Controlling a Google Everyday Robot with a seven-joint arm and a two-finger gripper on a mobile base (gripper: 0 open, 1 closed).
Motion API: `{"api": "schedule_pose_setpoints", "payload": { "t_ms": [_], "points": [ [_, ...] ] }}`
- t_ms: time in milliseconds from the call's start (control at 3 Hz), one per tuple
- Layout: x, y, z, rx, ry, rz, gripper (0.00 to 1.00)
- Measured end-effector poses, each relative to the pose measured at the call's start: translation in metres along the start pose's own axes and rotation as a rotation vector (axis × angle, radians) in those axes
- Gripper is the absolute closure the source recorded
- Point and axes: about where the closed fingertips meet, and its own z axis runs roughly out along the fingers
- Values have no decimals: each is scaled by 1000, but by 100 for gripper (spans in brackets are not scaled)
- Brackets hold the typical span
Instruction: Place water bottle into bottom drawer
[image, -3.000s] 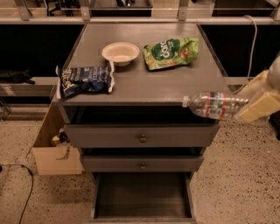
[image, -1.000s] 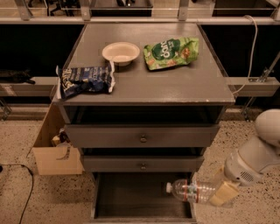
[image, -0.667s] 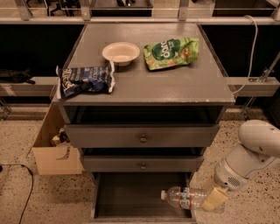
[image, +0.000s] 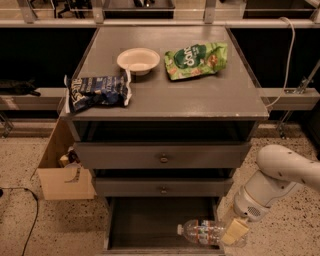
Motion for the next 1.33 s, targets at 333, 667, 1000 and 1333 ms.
{"api": "schedule_pose_setpoints", "payload": {
  "t_ms": [333,667,1000,1333],
  "points": [
    [-5,-22,30,-35,10,4,100],
    [-15,-52,55,-54,10,5,100],
    [-25,-80,73,-72,-119,17,100],
    [-21,-84,75,-79,-165,50,100]
  ]
}}
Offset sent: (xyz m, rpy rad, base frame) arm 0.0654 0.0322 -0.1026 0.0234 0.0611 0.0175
